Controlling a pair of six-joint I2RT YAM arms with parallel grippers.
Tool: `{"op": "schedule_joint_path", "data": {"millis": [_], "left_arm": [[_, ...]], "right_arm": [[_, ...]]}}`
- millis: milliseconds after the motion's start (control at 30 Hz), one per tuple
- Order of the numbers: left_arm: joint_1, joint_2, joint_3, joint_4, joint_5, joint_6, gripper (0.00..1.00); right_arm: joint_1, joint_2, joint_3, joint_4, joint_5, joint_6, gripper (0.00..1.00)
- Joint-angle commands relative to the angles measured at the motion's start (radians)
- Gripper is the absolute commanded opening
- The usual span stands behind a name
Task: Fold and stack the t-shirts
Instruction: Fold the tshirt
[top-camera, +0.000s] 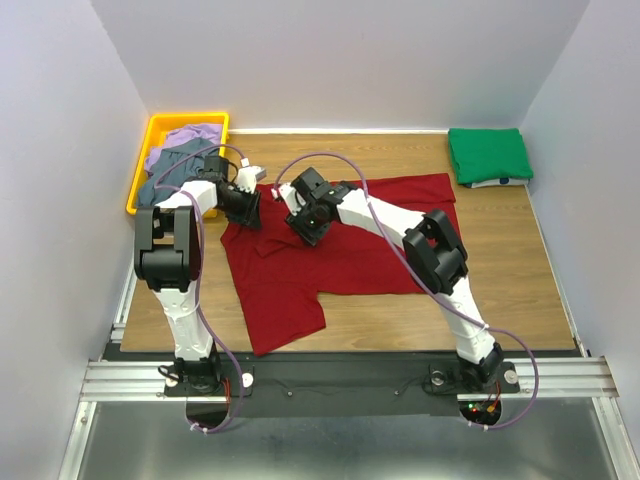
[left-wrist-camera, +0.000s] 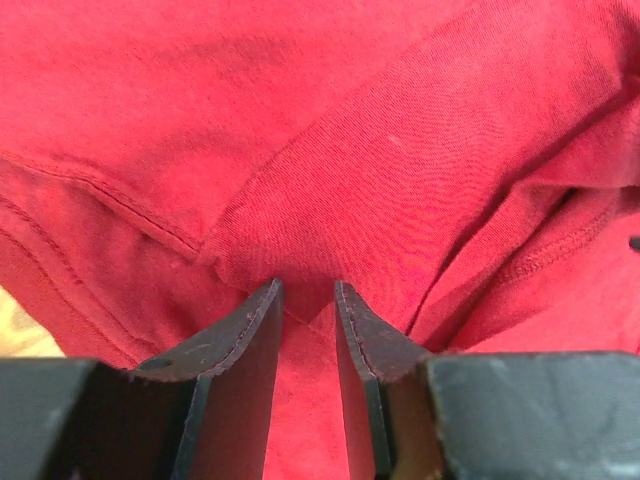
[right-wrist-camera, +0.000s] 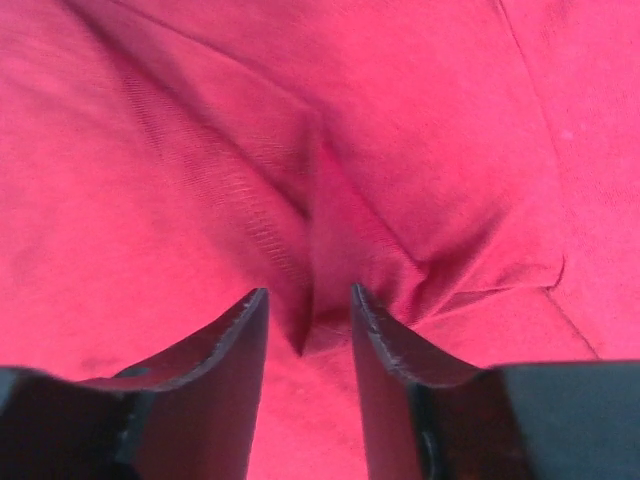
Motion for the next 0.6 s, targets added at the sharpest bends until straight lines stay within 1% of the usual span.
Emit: {"op": "schedule_joint_path", "data": {"millis": [0, 33, 67, 133, 167, 200, 267, 300, 333, 400, 467, 567], "left_arm": [[-0.010, 0.010, 0.038, 0.017, -0.017, -0.013, 0.38], [-0.010, 0.013, 0.037, 0.017, -0.020, -0.015, 0.37], [-0.010, 0.016, 0.035, 0.018, -0.024, -0.017, 0.37], [-0.011, 0.021, 0.032, 0.021, -0.035, -0.017, 0.35], [-0.011, 0.022, 0.031, 0.023, -0.041, -0.017, 0.35], [-0.010, 0.025, 0.032, 0.023, -0.043, -0.017, 0.35], [-0.011, 0.028, 0.035, 0.025, -0.057, -0.021, 0.34], [-0.011, 0.034, 0.037, 0.025, -0.063, -0.021, 0.33], [-0.011, 0.036, 0.038, 0.025, -0.066, -0.021, 0.32], [-0.011, 0.042, 0.038, 0.026, -0.078, -0.021, 0.29], [-0.011, 0.047, 0.041, 0.025, -0.084, -0.020, 0.27], [-0.011, 0.044, 0.041, 0.018, -0.095, -0.010, 0.26]], "right_arm": [[-0.001, 0.008, -0.031, 0.038, 0.093, -0.003, 0.41], [0.001, 0.003, -0.038, 0.038, 0.105, -0.006, 0.39], [-0.001, -0.006, -0.046, 0.038, 0.118, -0.012, 0.35], [-0.001, -0.020, -0.075, 0.040, 0.148, -0.030, 0.30], [-0.001, -0.039, -0.086, 0.041, 0.159, -0.035, 0.23], [-0.001, -0.046, -0.103, 0.043, 0.159, -0.043, 0.18], [-0.001, -0.069, -0.117, 0.043, 0.159, -0.047, 0.11], [-0.001, -0.095, -0.123, 0.043, 0.159, -0.050, 0.10], [-0.001, -0.108, -0.135, 0.041, 0.159, -0.050, 0.06], [-0.001, -0.150, -0.155, 0.041, 0.146, -0.053, 0.05], [-0.001, -0.174, -0.191, 0.041, 0.130, -0.053, 0.01], [-0.001, -0.219, -0.264, 0.041, 0.132, -0.082, 0.02]]}}
